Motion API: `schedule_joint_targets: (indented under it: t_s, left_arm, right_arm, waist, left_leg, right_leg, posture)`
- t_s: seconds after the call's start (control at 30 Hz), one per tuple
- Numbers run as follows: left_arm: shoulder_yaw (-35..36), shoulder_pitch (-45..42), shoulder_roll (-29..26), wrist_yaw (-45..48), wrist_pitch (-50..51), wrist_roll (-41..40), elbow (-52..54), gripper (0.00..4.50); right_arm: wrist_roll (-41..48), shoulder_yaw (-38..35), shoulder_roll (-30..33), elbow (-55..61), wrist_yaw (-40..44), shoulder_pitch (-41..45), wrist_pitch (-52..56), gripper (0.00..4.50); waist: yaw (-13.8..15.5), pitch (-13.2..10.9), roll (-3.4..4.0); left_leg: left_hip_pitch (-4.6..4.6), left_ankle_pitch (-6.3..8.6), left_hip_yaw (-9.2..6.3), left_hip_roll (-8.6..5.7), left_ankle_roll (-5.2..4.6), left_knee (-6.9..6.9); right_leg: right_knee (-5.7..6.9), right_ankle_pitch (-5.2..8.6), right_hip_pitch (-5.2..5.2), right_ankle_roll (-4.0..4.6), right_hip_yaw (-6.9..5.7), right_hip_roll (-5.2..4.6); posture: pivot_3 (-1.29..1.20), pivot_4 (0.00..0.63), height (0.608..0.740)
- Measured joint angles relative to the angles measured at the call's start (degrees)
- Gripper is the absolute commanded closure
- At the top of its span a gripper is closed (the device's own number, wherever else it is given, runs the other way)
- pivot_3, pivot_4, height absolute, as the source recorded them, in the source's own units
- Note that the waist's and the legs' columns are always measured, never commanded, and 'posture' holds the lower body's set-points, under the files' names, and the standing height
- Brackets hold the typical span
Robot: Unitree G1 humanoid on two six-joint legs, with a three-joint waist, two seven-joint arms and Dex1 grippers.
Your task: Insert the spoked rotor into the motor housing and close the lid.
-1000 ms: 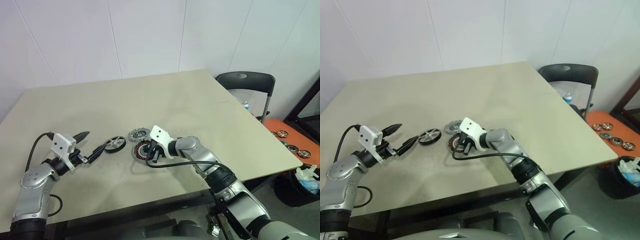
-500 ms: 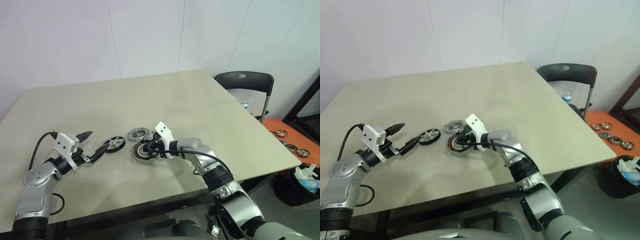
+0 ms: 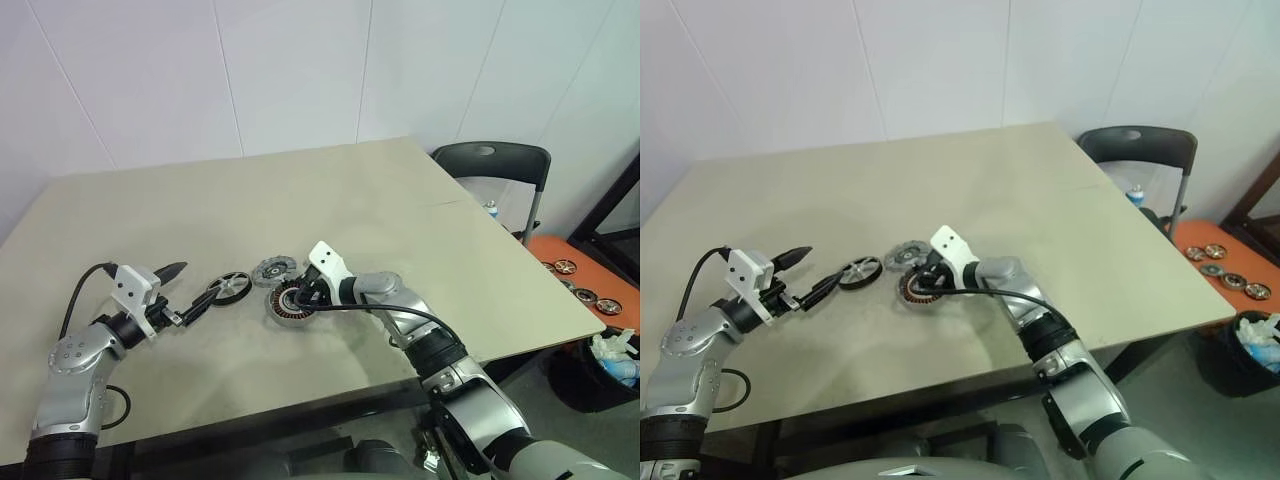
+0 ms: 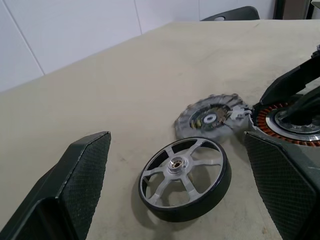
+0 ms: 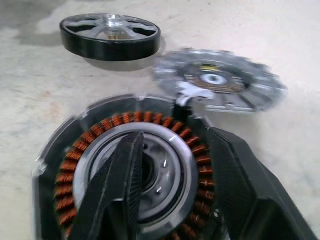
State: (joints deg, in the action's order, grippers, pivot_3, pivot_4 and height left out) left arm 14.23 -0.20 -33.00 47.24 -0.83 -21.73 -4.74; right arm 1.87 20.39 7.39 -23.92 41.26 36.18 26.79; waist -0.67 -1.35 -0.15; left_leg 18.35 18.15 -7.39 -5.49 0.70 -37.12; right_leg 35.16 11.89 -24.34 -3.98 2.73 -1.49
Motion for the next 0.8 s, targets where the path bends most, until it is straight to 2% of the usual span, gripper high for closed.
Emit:
schedule_joint_targets:
  t_s: [0.13,0.23,0.53,0.8]
  left_arm:
    - [-0.01,0.0,0.0,-0.01,0.0,0.01,0.0,0.0]
    - [-0.03,0.0,0.0,-0.02,0.0,0.02,0.0,0.0]
    - [-0.23,-0.02,0.01,-0.08,0.02,0.16,0.0,0.0]
    - [-0.49,-0.13,0.02,-0.13,0.02,0.51,0.0,0.0]
  right_arm:
    - [-0.95,1.22,0.36,0.2,0.45,0.0,-1.45,3.37]
    - [-1.69,1.92,0.54,0.53,0.67,-0.01,-2.51,4.42]
    - [-3.9,2.08,2.27,1.16,0.58,-0.12,-3.9,4.47]
    - [1.42,-1.2,0.99,3.6,3.92,-1.58,-0.53,4.47]
  waist:
    - [0.02,-0.01,0.02]
    - [0.02,-0.01,0.01]
    - [-0.13,0.01,-0.03]
    - [-0.09,-0.07,-0.01]
  left_leg:
    - [-0.02,0.0,0.0,0.0,0.0,-0.01]
    - [-0.03,0.0,-0.01,0.0,0.0,-0.02]
    - [-0.01,0.0,-0.01,0.01,0.0,0.05]
    - [0.07,0.0,-0.02,0.01,-0.01,0.07]
  right_leg:
    - [0.02,0.0,0.02,0.0,0.0,0.0]
    - [0.03,0.0,0.03,0.0,-0.01,0.0]
    - [-0.02,0.01,0.0,0.0,0.0,0.01]
    - [-0.03,0.0,-0.09,0.0,0.0,0.01]
  posture:
    - [0.0,0.0,0.74]
    - [0.0,0.0,0.74]
    - [0.0,0.0,0.74]
    - [0.0,0.0,0.74]
